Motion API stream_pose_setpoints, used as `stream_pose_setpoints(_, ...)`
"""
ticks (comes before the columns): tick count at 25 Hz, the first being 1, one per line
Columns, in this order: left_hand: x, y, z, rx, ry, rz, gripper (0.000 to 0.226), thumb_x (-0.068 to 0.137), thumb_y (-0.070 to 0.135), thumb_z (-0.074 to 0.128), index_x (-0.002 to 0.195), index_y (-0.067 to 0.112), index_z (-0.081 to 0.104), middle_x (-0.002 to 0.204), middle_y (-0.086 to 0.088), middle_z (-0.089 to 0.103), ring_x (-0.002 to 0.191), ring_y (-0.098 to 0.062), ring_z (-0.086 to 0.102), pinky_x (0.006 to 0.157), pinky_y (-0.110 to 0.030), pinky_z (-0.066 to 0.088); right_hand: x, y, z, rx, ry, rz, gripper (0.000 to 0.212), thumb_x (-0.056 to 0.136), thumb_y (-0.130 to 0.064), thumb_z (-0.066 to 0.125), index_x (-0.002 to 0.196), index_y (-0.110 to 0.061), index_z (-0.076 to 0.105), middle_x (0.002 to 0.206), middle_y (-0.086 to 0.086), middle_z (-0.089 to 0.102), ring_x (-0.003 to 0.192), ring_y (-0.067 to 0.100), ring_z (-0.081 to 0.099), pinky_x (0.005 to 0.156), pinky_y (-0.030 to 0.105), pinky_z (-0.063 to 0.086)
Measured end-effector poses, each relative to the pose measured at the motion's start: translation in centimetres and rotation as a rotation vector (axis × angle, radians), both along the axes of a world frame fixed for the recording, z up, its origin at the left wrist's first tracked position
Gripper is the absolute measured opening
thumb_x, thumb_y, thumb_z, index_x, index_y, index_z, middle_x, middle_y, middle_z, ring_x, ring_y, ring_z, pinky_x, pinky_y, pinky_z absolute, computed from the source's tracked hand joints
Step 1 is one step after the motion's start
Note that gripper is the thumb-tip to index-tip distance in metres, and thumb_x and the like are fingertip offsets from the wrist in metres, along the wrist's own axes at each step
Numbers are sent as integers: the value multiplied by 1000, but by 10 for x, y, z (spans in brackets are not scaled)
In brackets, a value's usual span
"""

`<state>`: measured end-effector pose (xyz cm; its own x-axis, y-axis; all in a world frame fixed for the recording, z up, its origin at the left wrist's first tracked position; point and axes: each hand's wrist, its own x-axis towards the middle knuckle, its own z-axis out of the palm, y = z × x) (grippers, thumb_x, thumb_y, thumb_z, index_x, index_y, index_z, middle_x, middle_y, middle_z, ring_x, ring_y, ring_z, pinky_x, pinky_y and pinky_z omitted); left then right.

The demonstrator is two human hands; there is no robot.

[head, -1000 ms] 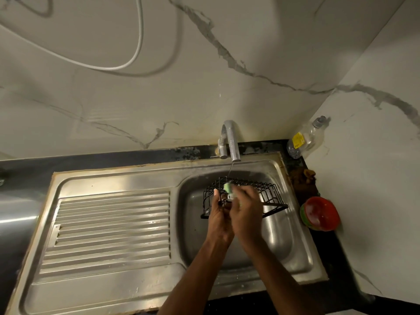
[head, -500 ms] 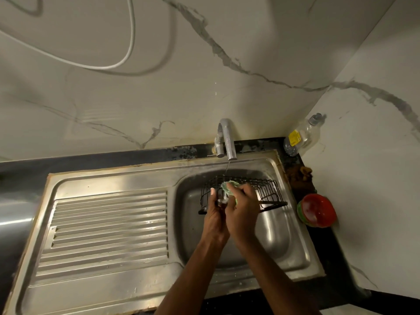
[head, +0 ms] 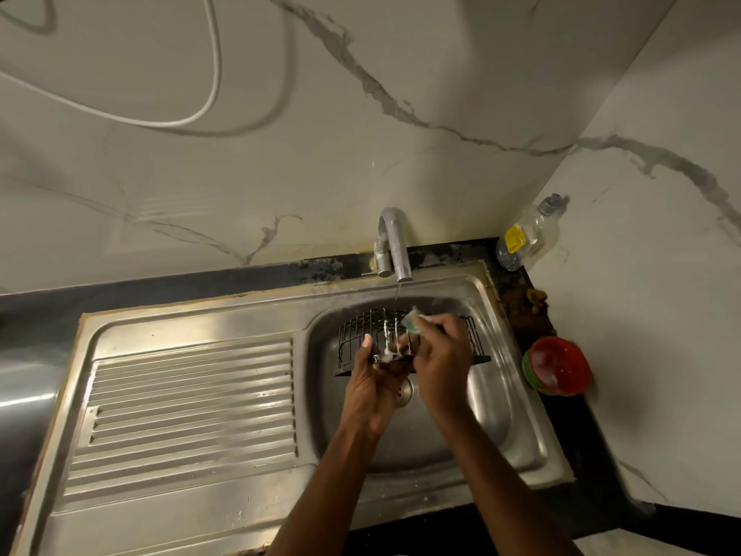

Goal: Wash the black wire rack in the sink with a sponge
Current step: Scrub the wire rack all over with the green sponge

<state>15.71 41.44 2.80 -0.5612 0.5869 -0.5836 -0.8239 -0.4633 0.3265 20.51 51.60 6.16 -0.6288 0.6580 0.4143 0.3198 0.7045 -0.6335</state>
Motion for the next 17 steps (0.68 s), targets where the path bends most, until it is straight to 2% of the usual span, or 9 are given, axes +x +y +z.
stream_pose_setpoints(2, 3, 2, 3, -17, -4, -15, 28, 92, 38, 66, 95, 10, 66, 107, -22, 75, 100, -28, 75, 97, -41, 58, 8, 11, -3, -56, -9, -143, 43, 80, 16, 59, 115, -4, 74, 99, 9, 62, 93, 19, 57, 72, 26, 54)
stream_pose_setpoints(5, 4, 3, 1, 54, -23, -40, 45, 68, 27, 95, 101, 4, 73, 92, -15, 75, 82, -21, 75, 80, -31, 63, -3, -34, 9, -96, 16, 32, 38, 88, 3, 50, 116, -3, 73, 106, 9, 63, 101, 21, 61, 87, 26, 54)
stream_pose_setpoints(7, 7, 1, 4, 96, 16, -40, 19, 72, 14, 87, 87, 5, 79, 84, -12, 75, 75, -18, 74, 68, -29, 63, -4, -35, 12, -88, 61, 172, 39, 90, -4, 46, 118, -3, 73, 107, 7, 62, 102, 20, 60, 89, 26, 53)
stream_pose_setpoints(8, 8, -1, 4, 110, 18, -18, 5, 75, 10, 79, 78, 6, 78, 83, -13, 76, 75, -19, 75, 66, -30, 63, -3, -22, 9, -77, 65, 149, 39, 90, -2, 47, 119, -4, 73, 106, 7, 61, 99, 20, 59, 84, 26, 55)
stream_pose_setpoints(9, 9, -2, 4, 109, 25, 11, 4, 73, 8, 78, 75, 7, 75, 88, -15, 77, 81, -23, 77, 69, -33, 63, 1, -7, 6, -71, 64, 68, 39, 89, 2, 50, 120, -6, 73, 104, 7, 61, 96, 20, 59, 79, 28, 56)
stream_pose_setpoints(11, 10, -3, 2, 103, 58, 19, 33, 58, 7, 90, 85, 7, 71, 102, -20, 74, 95, -31, 75, 78, -40, 63, 6, 4, 0, -133, 44, -89, 44, 84, 11, 54, 119, -7, 73, 99, 7, 62, 90, 18, 59, 72, 34, 58)
stream_pose_setpoints(14, 7, -3, 0, 118, 42, 17, 56, 37, 10, 102, 87, 3, 77, 85, -14, 71, 78, -23, 74, 69, -31, 63, -2, -36, 12, -101, 50, 122, 41, 84, 7, 52, 117, -5, 74, 100, 6, 62, 95, 16, 58, 83, 25, 55)
stream_pose_setpoints(15, 5, -3, -1, 128, 47, 16, 59, 34, 10, 102, 88, 2, 79, 83, -13, 73, 75, -21, 74, 67, -29, 63, -2, -39, 13, -71, 65, 189, 40, 84, 8, 53, 115, -4, 74, 100, 6, 62, 95, 15, 58, 84, 20, 52)
stream_pose_setpoints(17, 1, -4, 3, 145, 57, 24, 70, 47, 7, 93, 115, 2, 76, 102, -19, 74, 91, -26, 72, 76, -33, 63, -2, -16, 11, -73, 67, 134, 40, 81, 15, 58, 112, -4, 75, 97, 8, 63, 92, 17, 60, 78, 16, 51)
